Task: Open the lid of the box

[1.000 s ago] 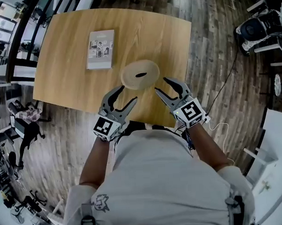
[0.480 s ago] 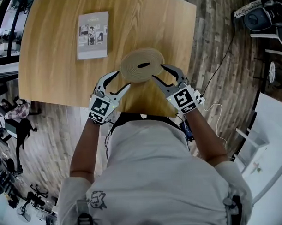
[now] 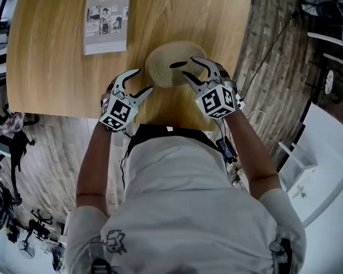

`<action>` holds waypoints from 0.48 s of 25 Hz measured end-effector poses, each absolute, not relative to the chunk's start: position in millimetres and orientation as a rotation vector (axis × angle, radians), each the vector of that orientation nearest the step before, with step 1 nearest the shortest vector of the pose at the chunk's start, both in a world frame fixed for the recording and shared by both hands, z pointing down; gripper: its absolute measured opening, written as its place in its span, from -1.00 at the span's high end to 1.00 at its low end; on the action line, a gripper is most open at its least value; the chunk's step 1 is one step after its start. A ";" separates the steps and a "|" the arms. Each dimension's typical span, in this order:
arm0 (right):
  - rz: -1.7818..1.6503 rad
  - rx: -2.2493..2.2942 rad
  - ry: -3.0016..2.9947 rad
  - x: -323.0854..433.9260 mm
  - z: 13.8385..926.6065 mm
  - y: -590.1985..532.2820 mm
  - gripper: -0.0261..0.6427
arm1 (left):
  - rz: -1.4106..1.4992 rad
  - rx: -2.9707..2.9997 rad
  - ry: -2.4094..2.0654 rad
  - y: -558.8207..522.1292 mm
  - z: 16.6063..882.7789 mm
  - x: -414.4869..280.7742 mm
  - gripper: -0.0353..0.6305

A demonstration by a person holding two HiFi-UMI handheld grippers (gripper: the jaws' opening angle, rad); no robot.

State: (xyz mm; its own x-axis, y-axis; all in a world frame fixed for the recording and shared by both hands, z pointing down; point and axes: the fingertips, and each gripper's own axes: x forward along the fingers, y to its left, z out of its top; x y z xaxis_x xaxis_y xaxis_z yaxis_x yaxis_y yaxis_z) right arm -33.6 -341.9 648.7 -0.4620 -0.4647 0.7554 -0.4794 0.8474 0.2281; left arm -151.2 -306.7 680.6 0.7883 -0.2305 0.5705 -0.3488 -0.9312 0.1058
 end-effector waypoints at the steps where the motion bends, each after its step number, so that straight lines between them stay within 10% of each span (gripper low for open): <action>1: -0.007 0.661 -2.108 -35.2 653.7 -343.1 0.24 | 0.871 2.770 -0.442 -306.1 688.7 -151.8 0.07; 12: -0.307 0.438 -1.939 -52.6 685.3 -348.2 0.27 | 0.948 2.779 -0.364 -310.2 730.7 -135.3 0.03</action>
